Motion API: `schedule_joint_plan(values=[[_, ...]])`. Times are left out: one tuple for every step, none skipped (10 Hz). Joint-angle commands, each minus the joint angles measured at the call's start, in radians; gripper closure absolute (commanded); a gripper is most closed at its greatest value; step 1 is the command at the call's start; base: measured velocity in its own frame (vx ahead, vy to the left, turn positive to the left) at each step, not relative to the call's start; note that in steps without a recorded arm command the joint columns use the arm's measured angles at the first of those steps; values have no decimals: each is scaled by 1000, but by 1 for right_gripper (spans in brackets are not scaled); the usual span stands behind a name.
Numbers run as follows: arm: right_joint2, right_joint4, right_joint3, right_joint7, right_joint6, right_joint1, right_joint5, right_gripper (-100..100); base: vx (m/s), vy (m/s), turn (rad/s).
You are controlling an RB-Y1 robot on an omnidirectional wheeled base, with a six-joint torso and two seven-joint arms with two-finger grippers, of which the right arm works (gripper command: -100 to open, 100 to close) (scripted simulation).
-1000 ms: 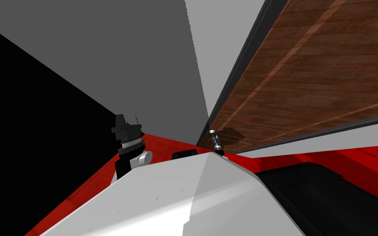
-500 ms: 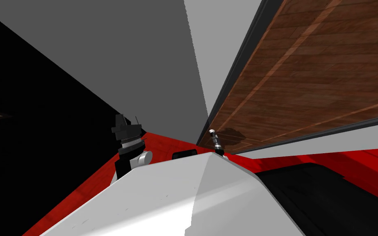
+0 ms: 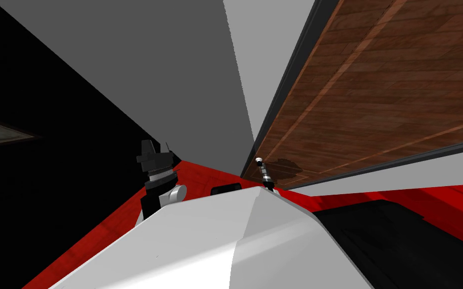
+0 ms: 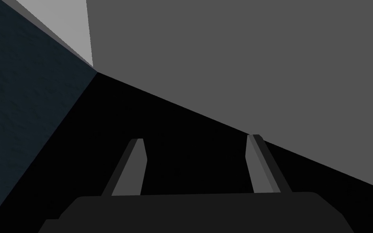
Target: Pull the door open
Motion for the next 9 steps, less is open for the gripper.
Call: schedule_joint_plan(values=[[-2,1,3,-40,2,-1,-11,-100,-40,-4,50],[-3,1,5,-61,4,-1,-17,-100,-25,3,17],[-4,2,8,-88,5,-1,-26,-100,-18,6,27],[-5,3,10,-116,7,-2,-34,-100,-17,1,25],[-7,4,13,-145,9,-2,-43,-100,-26,2,33],[-8,5,17,-173,12,-3,-55,-100,-36,1,49],[-8,5,17,-181,12,-3,-55,-100,-25,-1,17],[-10,6,21,-217,14,-4,-67,-100,-24,1,30],[-11,7,24,-245,17,-5,-79,-100,-32,1,46]])
